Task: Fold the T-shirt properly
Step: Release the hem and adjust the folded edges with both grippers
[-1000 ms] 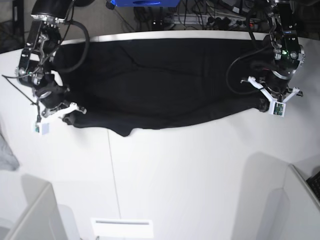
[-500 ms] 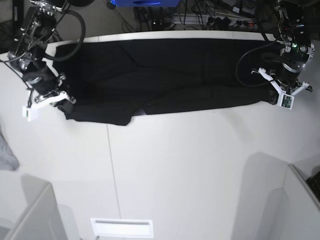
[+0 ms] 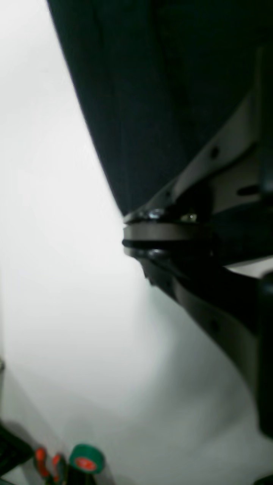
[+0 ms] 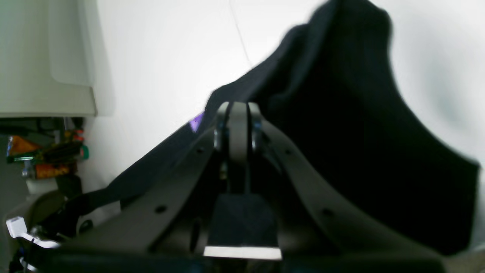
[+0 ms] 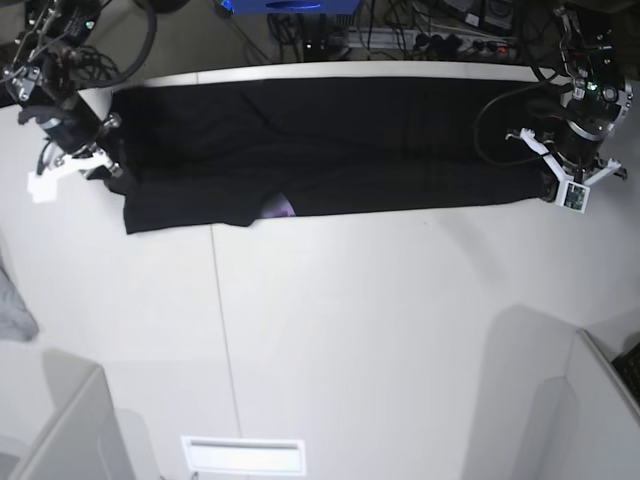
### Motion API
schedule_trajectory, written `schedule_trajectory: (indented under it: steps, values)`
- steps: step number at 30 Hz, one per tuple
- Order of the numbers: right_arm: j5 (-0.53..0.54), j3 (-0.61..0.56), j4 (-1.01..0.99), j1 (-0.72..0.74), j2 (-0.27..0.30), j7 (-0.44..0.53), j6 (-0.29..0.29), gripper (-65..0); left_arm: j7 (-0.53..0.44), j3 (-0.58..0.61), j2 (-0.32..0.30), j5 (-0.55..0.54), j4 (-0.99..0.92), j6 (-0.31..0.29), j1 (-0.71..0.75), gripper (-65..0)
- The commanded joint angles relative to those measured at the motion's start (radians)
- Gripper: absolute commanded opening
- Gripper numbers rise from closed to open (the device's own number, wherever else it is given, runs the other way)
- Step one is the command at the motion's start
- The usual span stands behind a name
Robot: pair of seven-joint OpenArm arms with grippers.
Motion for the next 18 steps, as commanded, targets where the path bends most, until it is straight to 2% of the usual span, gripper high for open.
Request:
schedule_trajectory:
  steps: [1,6,9,12,18]
  values:
    - [0.025,0.006,0.019,-0.003,0.014,0.017,0.005,-65.0,-0.022,-0.008,-0.025,-0.006,0.019,0.003,0.002,-65.0]
    - [0.025,0.002,0.019,-0.052,0.011,0.023,0.005,-65.0,-0.022,-0.008,-0.033,-0.006,0.017,0.003,0.028,-65.0]
    - [0.020,0.000,0.017,-0.072,-0.026,0.023,0.005,-65.0,-0.024,-0.008,-0.047,-0.006,0.014,0.003,0.059,-65.0]
    - [0.015,0.000,0.010,-0.078,-0.035,0.025,0.005,-65.0,-0.024,-0.008,-0.047,0.000,0.014,0.003,0.075,-65.0]
    - [-0.112,-0.002,0.010,-0.075,-0.072,0.017,0.005,-65.0,-0.024,-0.008,-0.042,0.003,0.000,0.003,0.079,-65.0]
